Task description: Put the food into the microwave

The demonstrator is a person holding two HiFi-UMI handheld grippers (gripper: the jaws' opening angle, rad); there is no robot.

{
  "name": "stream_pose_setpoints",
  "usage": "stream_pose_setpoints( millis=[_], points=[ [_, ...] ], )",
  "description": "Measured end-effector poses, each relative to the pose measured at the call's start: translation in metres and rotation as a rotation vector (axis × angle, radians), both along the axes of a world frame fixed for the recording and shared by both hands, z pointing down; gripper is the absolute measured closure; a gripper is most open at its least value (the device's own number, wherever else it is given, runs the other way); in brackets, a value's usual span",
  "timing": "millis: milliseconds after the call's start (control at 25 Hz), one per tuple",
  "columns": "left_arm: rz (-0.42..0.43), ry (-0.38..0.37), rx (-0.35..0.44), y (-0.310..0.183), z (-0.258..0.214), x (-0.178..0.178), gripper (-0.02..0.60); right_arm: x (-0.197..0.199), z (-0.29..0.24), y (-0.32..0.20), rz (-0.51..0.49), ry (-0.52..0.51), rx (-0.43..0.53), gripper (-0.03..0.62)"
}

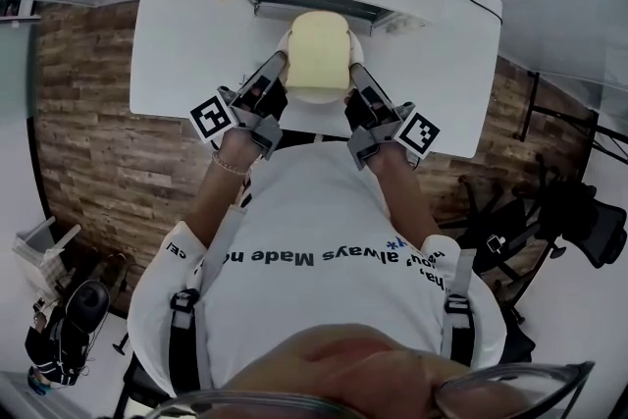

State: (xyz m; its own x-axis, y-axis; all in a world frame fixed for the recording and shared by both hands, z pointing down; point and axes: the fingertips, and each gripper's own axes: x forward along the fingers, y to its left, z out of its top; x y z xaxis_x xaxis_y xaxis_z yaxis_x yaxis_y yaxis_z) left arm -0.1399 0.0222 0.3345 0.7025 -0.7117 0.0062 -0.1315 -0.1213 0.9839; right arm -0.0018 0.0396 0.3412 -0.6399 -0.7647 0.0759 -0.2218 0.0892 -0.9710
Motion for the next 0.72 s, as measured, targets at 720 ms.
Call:
stream_pose_setpoints(
  millis=[720],
  points=[
    [0.017,-0.011,-0.055,-0.009,0.031,0.039,0.563,0.039,0.031,-0.008,-0.01,0.012,-0.047,0.572]
  ],
)
